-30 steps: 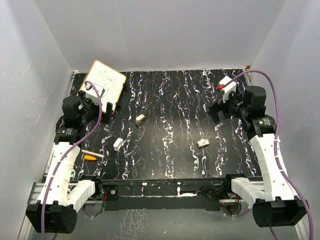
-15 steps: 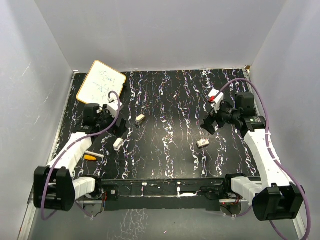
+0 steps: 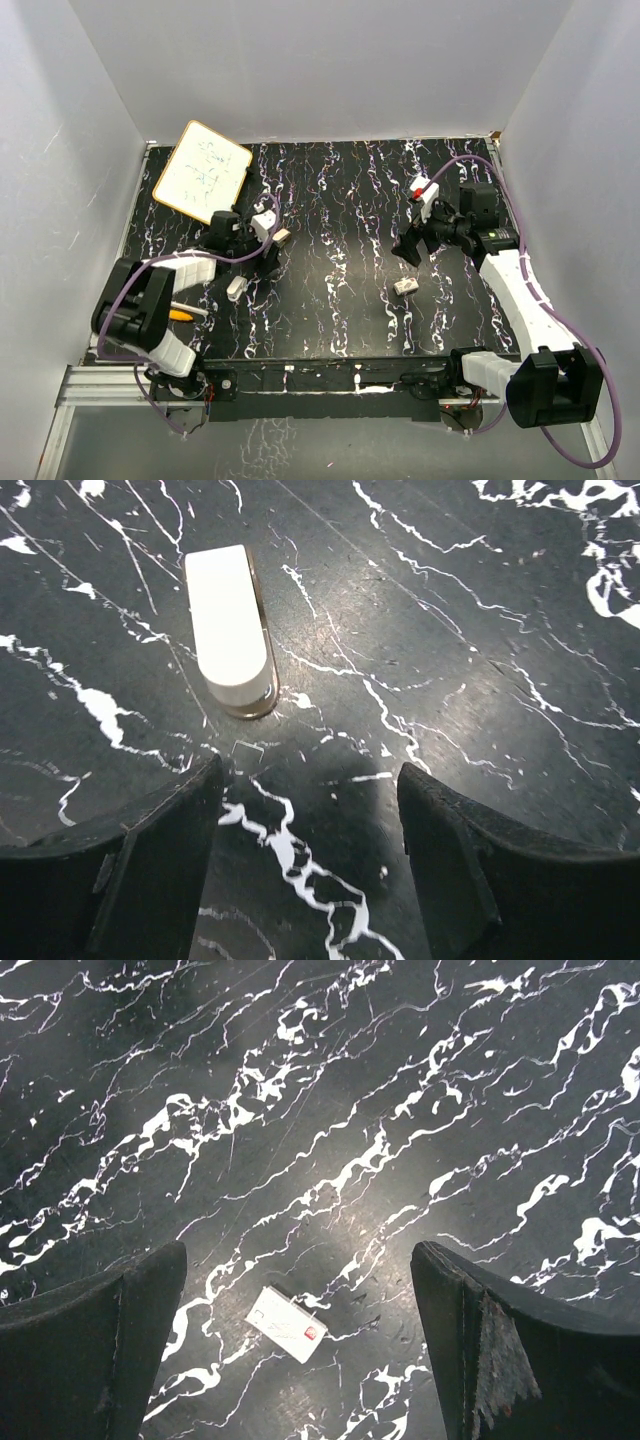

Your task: Load the staples into the stapler

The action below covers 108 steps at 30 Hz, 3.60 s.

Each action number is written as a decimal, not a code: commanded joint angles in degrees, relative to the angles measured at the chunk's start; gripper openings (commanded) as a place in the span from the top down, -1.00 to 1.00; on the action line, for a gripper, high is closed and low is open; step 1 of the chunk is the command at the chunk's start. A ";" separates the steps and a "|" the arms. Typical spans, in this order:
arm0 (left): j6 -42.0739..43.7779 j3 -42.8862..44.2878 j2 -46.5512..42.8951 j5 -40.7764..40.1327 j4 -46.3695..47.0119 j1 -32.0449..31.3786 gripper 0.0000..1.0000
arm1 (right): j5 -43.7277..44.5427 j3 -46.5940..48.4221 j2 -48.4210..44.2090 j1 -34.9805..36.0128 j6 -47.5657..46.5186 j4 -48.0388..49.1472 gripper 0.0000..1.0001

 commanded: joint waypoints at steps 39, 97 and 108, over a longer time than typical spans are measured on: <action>29.17 28.84 20.85 12.36 -34.16 -19.95 0.50 | 1.75 0.22 2.77 2.18 5.50 4.89 -0.97; 22.32 37.32 0.92 26.51 -45.68 -16.52 1.00 | -18.85 4.07 17.17 19.72 8.18 27.06 -0.70; 20.10 38.36 0.60 26.04 -45.30 -17.43 1.00 | -18.34 2.40 15.89 20.13 8.27 27.94 0.16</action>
